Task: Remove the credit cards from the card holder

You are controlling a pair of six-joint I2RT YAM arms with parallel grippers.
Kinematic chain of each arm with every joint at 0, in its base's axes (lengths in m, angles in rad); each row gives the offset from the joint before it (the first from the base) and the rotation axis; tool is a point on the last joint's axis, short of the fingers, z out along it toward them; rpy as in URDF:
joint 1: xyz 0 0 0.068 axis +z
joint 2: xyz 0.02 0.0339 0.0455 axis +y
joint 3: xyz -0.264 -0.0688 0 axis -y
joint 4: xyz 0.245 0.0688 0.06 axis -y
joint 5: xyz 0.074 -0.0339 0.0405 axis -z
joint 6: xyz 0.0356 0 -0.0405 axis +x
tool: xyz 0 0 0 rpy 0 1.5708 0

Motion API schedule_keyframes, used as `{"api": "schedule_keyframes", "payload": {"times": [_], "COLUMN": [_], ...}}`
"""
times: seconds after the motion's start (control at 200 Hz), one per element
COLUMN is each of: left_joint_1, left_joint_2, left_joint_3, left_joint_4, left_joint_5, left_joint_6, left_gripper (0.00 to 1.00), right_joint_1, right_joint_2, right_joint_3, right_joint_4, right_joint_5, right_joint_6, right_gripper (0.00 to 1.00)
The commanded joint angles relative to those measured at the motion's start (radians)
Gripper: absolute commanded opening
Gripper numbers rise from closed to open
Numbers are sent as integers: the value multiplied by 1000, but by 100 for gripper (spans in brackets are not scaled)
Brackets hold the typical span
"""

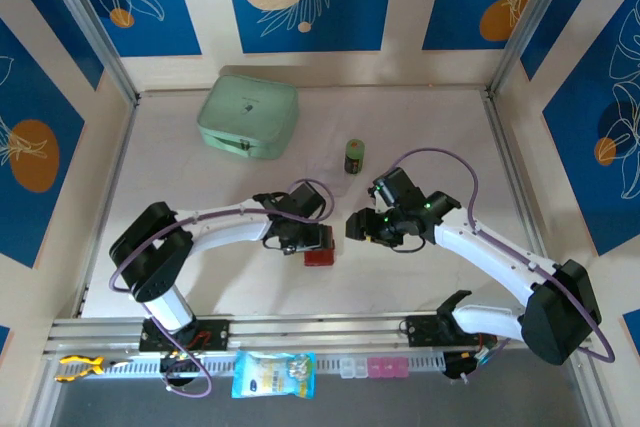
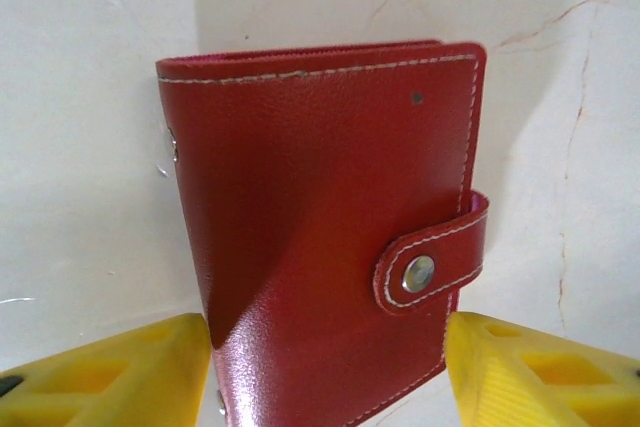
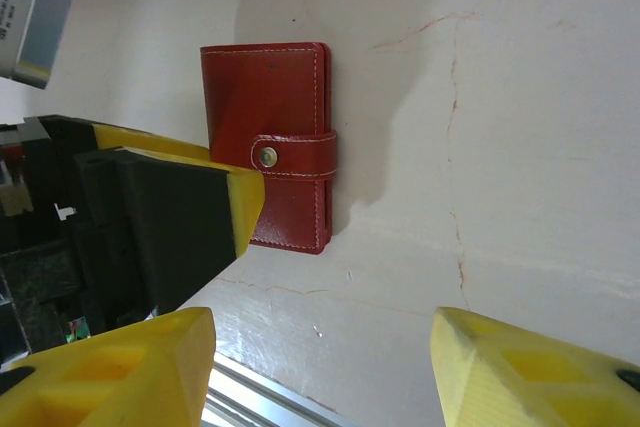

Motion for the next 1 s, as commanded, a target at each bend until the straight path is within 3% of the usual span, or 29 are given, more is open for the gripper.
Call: {"api": "schedule_keyframes", "payload": {"times": [0.0, 0.235, 0.44, 0.645, 0.885, 0.995], "left_joint_1": [8, 23, 77, 145, 229, 247], "left_joint_2": [-28, -89, -200, -250, -324, -347], "left_joint_3": [-26, -62, -127, -216, -313, -326], "left_joint_4": [46, 38, 51, 152, 214, 202], "left_joint_5": [54, 18, -7, 73, 128, 130], "left_joint_6": [-21, -30, -26, -44, -46, -38], "left_gripper": [60, 63, 60, 45, 20, 17], "right_joint_1": [16, 40, 82, 165, 228, 244], "right_joint_2": [9, 21, 94, 245, 452, 530], "right_joint_3": [26, 32, 93, 212, 348, 412], "right_joint_4": [-24, -25, -59, -125, -157, -190], "right_joint_5": [22, 31, 66, 145, 168, 200], "right_joint_6": [27, 40, 42, 49, 32, 25], "right_gripper": [59, 58, 53, 48, 44, 42]}}
